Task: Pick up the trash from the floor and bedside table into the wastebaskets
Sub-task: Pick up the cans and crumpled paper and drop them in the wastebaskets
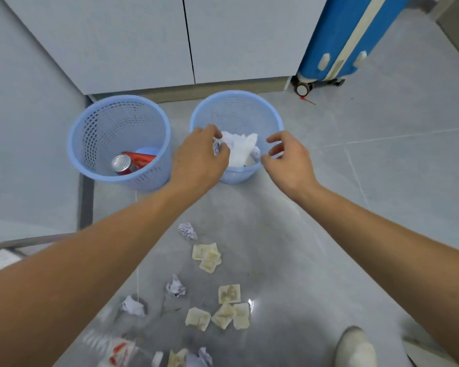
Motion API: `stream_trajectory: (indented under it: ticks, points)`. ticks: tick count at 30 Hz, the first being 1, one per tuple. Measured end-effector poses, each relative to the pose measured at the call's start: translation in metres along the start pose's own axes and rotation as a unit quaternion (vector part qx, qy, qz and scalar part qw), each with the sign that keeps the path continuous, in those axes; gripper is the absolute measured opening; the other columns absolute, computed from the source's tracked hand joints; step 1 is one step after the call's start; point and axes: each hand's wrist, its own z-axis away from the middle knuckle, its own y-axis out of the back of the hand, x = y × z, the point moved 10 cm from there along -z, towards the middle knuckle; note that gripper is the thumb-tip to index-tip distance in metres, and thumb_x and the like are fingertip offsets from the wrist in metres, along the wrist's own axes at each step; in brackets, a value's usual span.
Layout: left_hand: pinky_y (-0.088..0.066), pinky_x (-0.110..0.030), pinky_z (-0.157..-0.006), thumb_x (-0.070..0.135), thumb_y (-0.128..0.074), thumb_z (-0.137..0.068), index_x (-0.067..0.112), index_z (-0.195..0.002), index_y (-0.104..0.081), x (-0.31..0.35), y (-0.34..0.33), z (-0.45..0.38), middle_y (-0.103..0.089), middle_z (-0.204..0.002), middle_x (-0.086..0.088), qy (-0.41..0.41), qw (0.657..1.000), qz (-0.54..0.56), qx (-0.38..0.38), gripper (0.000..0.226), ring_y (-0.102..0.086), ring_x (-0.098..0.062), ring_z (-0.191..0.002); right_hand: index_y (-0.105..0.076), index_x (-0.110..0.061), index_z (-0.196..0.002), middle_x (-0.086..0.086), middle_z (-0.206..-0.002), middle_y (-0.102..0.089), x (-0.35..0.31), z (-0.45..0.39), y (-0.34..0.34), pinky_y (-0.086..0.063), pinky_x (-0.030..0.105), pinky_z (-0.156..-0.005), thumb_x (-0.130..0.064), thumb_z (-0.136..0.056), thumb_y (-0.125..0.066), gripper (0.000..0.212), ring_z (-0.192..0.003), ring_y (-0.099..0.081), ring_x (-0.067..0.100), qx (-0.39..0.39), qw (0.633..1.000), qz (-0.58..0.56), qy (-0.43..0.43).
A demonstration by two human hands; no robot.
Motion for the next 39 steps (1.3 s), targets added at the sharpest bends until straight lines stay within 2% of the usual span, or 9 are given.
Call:
stream_trajectory:
  ticks: [9,13,16,18,20,23,27,32,39]
  points:
    - [-0.054,-0.04,-0.083,0.041,-0.052,-0.093,0.026,-0.107,-0.065,0.164,0.215,0.095,-0.069,-0.101,0.007,0.132,0.991,-0.006,0.002,0.025,-0.065,-0.016,-0.089,-0.065,-0.026,-0.103,-0.008,-0.078,-0.063,-0.156,0.108,0.188,-0.055,0.035,-0.073,-0.024,-0.086,-0.062,0.017,-0.076,-0.063,0.018,-0.15,0.986,0.012,0.067]
    - [-0.057,-0.043,-0.079,0.034,-0.054,-0.092,0.019,-0.102,-0.067,0.234,0.315,0.126,-0.064,-0.086,0.007,0.223,0.974,-0.001,0.047,0.022,-0.065,-0.023,-0.084,-0.066,-0.024,-0.104,-0.009,-0.076,-0.064,-0.227,0.126,0.28,-0.055,0.038,-0.077,-0.03,-0.092,-0.062,0.014,-0.08,-0.064,0.021,-0.214,0.971,0.022,0.105]
    - [-0.061,-0.052,-0.073,0.038,-0.052,-0.088,0.022,-0.1,-0.065,0.264,0.363,0.141,-0.061,-0.083,0.011,0.279,0.954,0.046,0.103,0.024,-0.061,-0.02,-0.074,-0.066,-0.025,-0.099,-0.011,-0.075,-0.062,-0.264,0.127,0.326,-0.055,0.038,-0.077,-0.032,-0.093,-0.06,0.011,-0.081,-0.064,0.021,-0.239,0.96,0.048,0.139]
    - [-0.06,-0.051,-0.076,0.039,-0.052,-0.087,0.023,-0.098,-0.064,0.277,0.383,0.15,-0.061,-0.083,0.012,0.298,0.943,0.067,0.134,0.023,-0.061,-0.018,-0.072,-0.067,-0.025,-0.097,-0.012,-0.075,-0.061,-0.281,0.122,0.341,-0.055,0.038,-0.077,-0.031,-0.094,-0.059,0.011,-0.081,-0.064,0.021,-0.252,0.955,0.064,0.146]
    - [-0.057,-0.039,-0.071,0.036,-0.053,-0.09,0.023,-0.098,-0.063,0.287,0.395,0.16,-0.061,-0.082,0.013,0.302,0.936,0.082,0.162,0.018,-0.059,-0.009,-0.07,-0.068,-0.023,-0.096,-0.011,-0.075,-0.06,-0.297,0.116,0.342,-0.054,0.039,-0.077,-0.031,-0.094,-0.058,0.013,-0.083,-0.063,0.023,-0.264,0.949,0.076,0.151]
    - [-0.042,-0.022,-0.062,0.032,-0.053,-0.094,0.022,-0.1,-0.063,0.29,0.412,0.171,-0.062,-0.087,0.014,0.312,0.927,0.082,0.192,0.015,-0.056,-0.001,-0.07,-0.069,-0.022,-0.098,-0.007,-0.083,-0.063,-0.326,0.113,0.32,-0.052,0.037,-0.078,-0.031,-0.095,-0.055,0.017,-0.087,-0.064,0.024,-0.299,0.933,0.1,0.172]
    - [-0.05,-0.034,-0.07,0.035,-0.051,-0.091,0.022,-0.098,-0.062,0.26,0.425,0.187,-0.066,-0.097,0.006,0.342,0.902,0.098,0.243,0.019,-0.06,-0.008,-0.079,-0.068,-0.022,-0.095,-0.003,-0.083,-0.065,-0.365,0.116,0.265,-0.051,0.036,-0.075,-0.032,-0.096,-0.056,0.016,-0.085,-0.063,0.025,-0.349,0.906,0.111,0.211]
    - [-0.055,-0.046,-0.081,0.036,-0.052,-0.092,0.024,-0.101,-0.062,0.204,0.412,0.211,-0.066,-0.099,0.005,0.408,0.865,0.112,0.269,0.019,-0.062,-0.014,-0.088,-0.063,-0.022,-0.094,-0.006,-0.081,-0.066,-0.396,0.126,0.194,-0.056,0.044,-0.075,-0.035,-0.096,-0.051,0.019,-0.078,-0.064,0.021,-0.4,0.867,0.143,0.26]
    - [-0.054,-0.041,-0.083,0.034,-0.052,-0.096,0.022,-0.107,-0.061,0.178,0.39,0.299,-0.064,-0.103,0.004,0.502,0.791,0.114,0.33,0.018,-0.06,-0.012,-0.092,-0.065,-0.021,-0.097,-0.002,-0.09,-0.068,-0.387,0.184,0.117,-0.054,0.04,-0.08,-0.028,-0.097,-0.054,0.013,-0.085,-0.062,0.022,-0.506,0.79,0.17,0.303]
